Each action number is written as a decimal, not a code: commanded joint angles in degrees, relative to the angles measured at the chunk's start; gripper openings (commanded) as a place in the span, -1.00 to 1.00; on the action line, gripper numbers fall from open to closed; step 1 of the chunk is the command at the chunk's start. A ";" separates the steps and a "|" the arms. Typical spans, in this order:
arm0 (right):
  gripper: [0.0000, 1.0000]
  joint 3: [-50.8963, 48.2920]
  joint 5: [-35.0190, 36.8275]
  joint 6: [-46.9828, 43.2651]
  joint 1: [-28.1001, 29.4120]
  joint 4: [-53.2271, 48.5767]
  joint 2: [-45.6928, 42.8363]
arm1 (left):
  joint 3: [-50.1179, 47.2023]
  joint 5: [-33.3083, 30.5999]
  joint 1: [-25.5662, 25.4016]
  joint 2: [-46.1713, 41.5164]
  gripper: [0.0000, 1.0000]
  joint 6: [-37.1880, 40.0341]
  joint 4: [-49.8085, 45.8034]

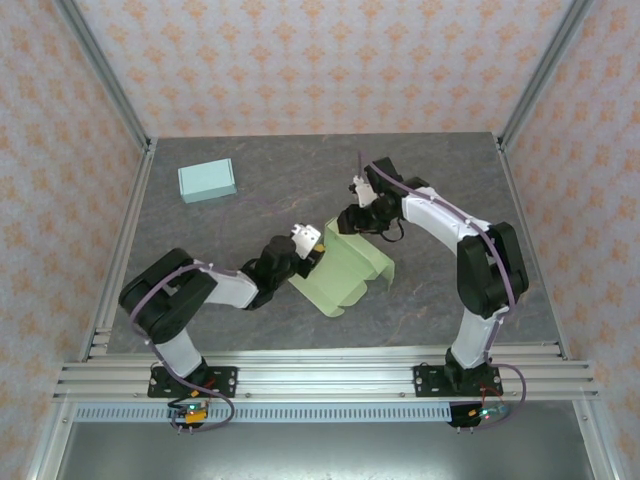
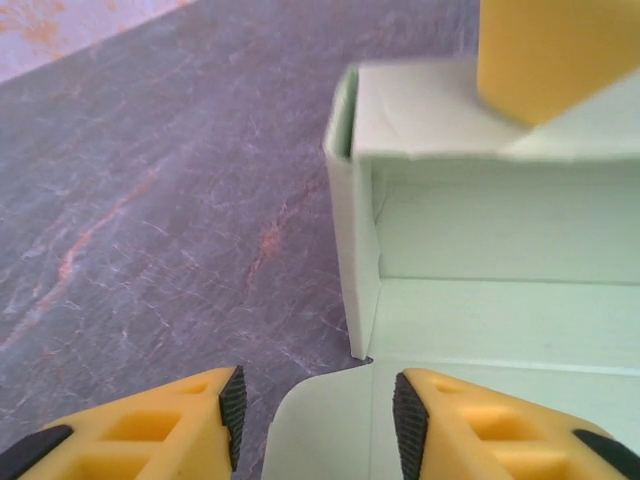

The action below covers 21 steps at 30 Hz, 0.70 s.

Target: Fold the paper box

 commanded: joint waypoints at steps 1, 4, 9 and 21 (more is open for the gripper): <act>-0.04 1.50 -0.82 -4.88 1.05 -2.33 0.91 | -0.98 3.43 3.21 -4.55 -0.03 -4.12 -0.70; -0.07 2.40 -2.62 -6.32 1.19 -2.55 1.00 | -5.06 6.36 5.15 -5.77 0.00 -2.73 5.22; -0.13 3.51 -7.35 -7.11 1.92 -2.81 2.21 | -7.01 6.31 5.32 -4.85 -0.03 3.91 7.90; -0.17 3.82 -10.90 -7.19 5.43 -2.30 4.35 | -8.50 10.63 5.66 -1.20 -0.12 5.78 12.71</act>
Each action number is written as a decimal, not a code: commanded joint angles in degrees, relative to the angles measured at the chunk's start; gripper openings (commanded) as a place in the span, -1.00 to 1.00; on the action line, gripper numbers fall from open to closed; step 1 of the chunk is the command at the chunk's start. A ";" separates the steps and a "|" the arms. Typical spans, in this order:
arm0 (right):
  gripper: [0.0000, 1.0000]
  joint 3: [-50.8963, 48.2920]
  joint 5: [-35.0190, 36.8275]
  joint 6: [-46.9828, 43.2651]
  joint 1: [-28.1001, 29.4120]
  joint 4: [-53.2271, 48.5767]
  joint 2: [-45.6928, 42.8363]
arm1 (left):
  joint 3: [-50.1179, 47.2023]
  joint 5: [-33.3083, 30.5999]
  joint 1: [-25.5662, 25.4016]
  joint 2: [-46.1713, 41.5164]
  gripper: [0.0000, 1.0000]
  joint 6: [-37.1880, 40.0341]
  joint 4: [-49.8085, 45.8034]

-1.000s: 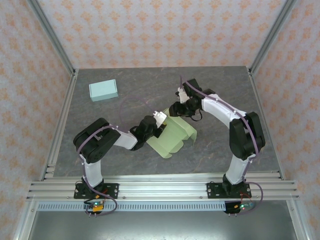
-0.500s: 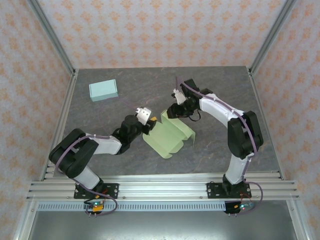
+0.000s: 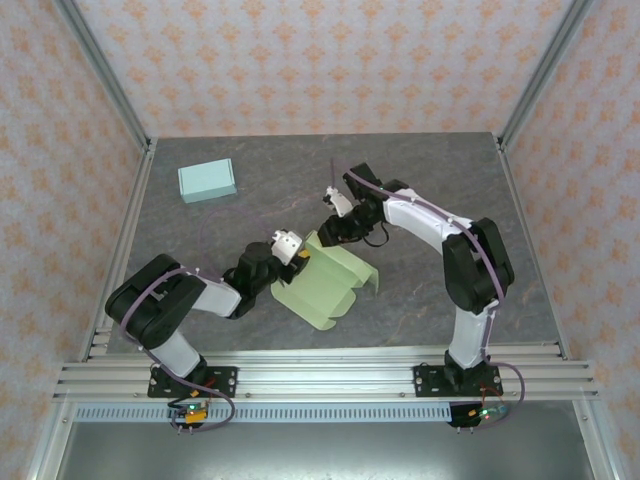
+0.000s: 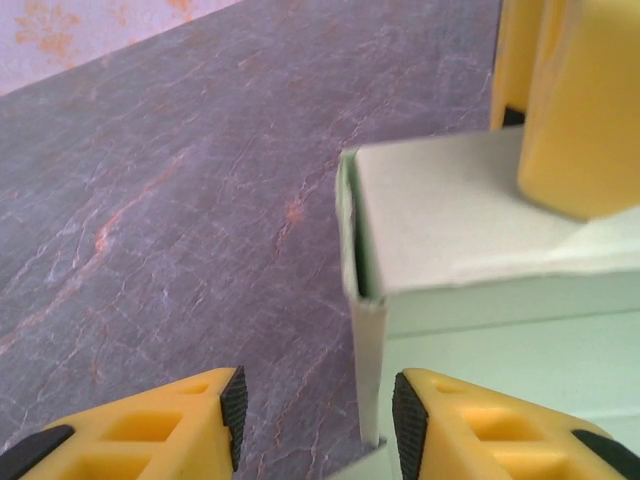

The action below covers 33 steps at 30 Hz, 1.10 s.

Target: Fold the paper box

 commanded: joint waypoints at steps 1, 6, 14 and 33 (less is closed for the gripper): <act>-0.17 0.62 -1.85 -0.41 -0.13 -0.26 0.36 | 0.83 1.64 0.35 1.70 -0.13 2.45 3.08; -0.17 0.37 -2.75 0.21 -0.16 0.38 -0.23 | 2.76 0.10 0.32 5.54 -0.33 3.49 3.53; -0.17 -0.79 -4.52 -0.56 2.11 0.10 -0.40 | 2.98 -3.41 -0.87 8.92 -0.44 2.02 7.57; -0.19 2.00 -6.07 -4.92 3.47 -4.04 4.02 | -4.09 1.92 0.49 1.60 -0.41 5.73 11.60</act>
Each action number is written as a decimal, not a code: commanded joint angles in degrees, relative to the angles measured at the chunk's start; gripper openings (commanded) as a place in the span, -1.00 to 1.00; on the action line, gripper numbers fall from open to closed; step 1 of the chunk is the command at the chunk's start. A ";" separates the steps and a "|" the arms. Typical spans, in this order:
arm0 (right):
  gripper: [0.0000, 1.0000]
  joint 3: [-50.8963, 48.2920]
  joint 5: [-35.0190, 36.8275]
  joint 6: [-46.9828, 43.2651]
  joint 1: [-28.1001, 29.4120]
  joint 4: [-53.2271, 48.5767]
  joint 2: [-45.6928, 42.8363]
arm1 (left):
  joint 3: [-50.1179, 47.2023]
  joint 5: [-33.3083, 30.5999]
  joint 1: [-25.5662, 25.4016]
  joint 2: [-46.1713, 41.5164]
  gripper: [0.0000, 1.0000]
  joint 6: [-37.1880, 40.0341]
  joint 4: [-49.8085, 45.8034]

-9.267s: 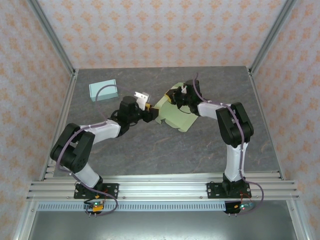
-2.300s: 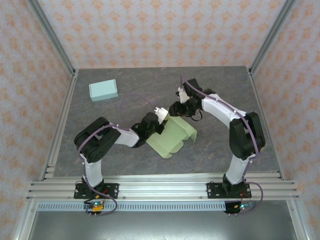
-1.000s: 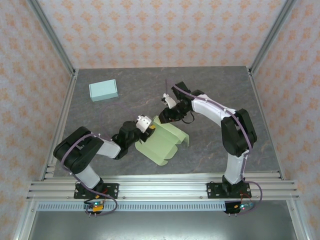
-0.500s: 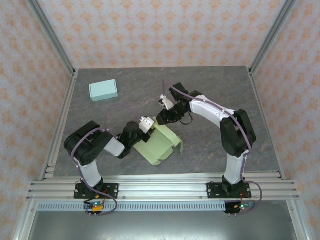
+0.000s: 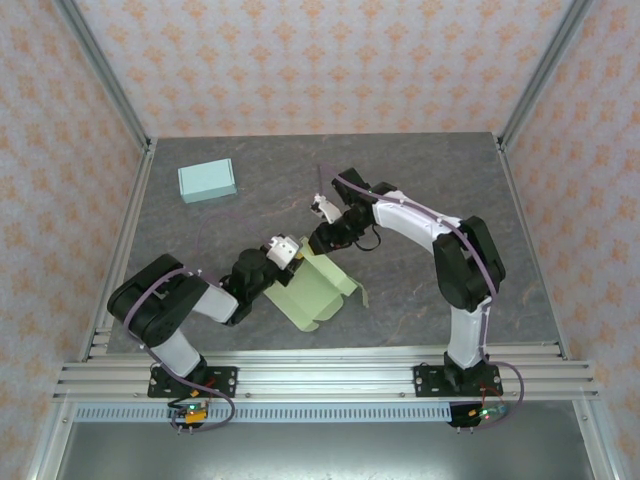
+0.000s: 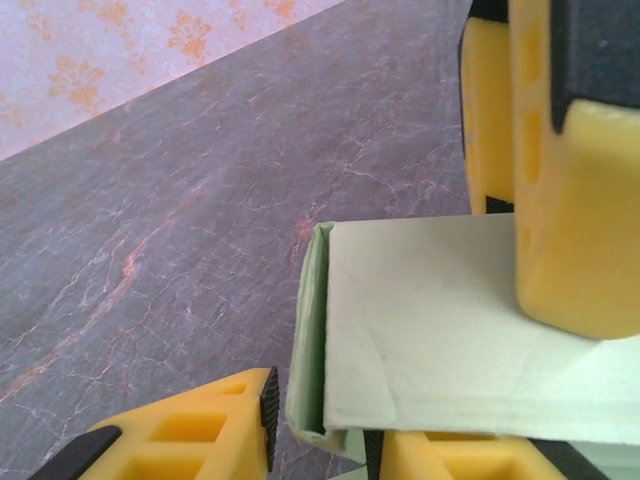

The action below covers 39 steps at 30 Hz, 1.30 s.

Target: Fold the paper box

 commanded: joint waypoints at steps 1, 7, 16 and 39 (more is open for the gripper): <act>-0.19 0.44 -2.29 -1.84 0.34 -2.38 1.29 | 0.27 2.36 0.33 0.96 -0.42 2.03 2.13; -0.19 -0.81 -2.70 0.13 -1.69 -0.12 -0.05 | 1.75 4.01 0.23 4.65 -0.47 2.19 2.98; -0.17 -4.03 -4.01 4.30 -2.73 5.31 -1.68 | 4.72 1.42 -0.43 6.80 -0.73 -0.76 1.51; -0.15 -8.80 -0.63 10.77 -3.08 15.32 -2.85 | 13.85 -5.73 -5.39 16.13 -1.00 -4.12 -2.38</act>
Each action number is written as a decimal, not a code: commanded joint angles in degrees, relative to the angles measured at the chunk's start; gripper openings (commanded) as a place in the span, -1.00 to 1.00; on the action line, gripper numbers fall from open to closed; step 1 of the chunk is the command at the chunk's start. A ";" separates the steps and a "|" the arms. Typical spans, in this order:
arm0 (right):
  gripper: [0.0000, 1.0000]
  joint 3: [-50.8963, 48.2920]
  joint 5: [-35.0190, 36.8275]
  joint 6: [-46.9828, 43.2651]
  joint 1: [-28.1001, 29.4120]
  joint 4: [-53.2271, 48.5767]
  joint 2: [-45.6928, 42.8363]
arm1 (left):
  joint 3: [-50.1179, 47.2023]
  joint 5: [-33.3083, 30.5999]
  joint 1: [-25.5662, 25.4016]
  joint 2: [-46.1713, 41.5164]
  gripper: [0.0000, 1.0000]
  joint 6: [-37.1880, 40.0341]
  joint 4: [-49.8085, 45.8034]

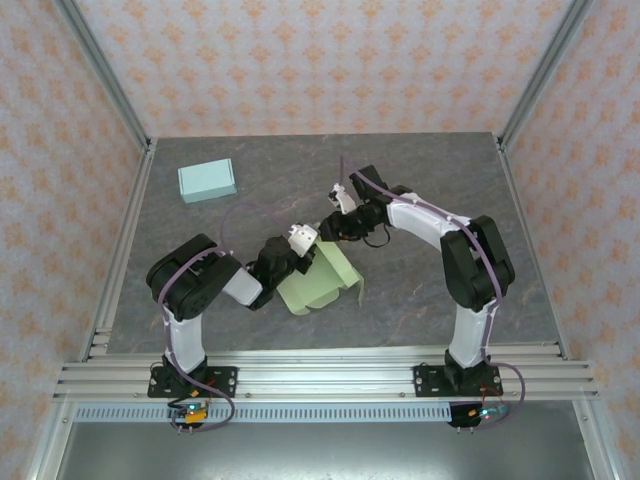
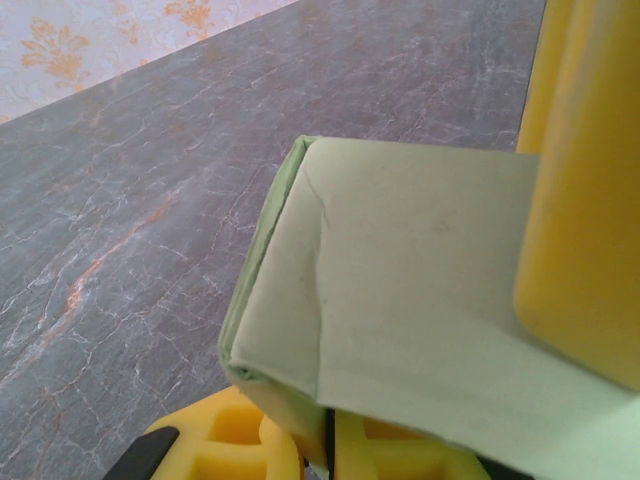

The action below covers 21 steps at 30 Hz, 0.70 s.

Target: Fold the paper box

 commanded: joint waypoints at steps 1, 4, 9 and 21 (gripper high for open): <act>-0.12 -3.23 -0.08 1.30 1.62 3.93 -1.82 | -0.01 0.03 -2.48 1.12 -1.00 -0.18 -1.11; -0.05 -7.73 4.31 3.80 0.62 9.91 -6.91 | -0.35 -3.51 -2.41 -2.66 -1.00 -0.73 -4.92; 0.07 -15.21 11.36 3.78 0.12 19.07 -16.69 | -0.42 -5.63 -1.71 -7.43 -1.00 -2.97 -11.62; 0.32 -34.31 30.47 -2.15 -5.56 35.20 -41.02 | -3.90 -3.36 3.05 -14.60 -1.00 -10.40 -18.84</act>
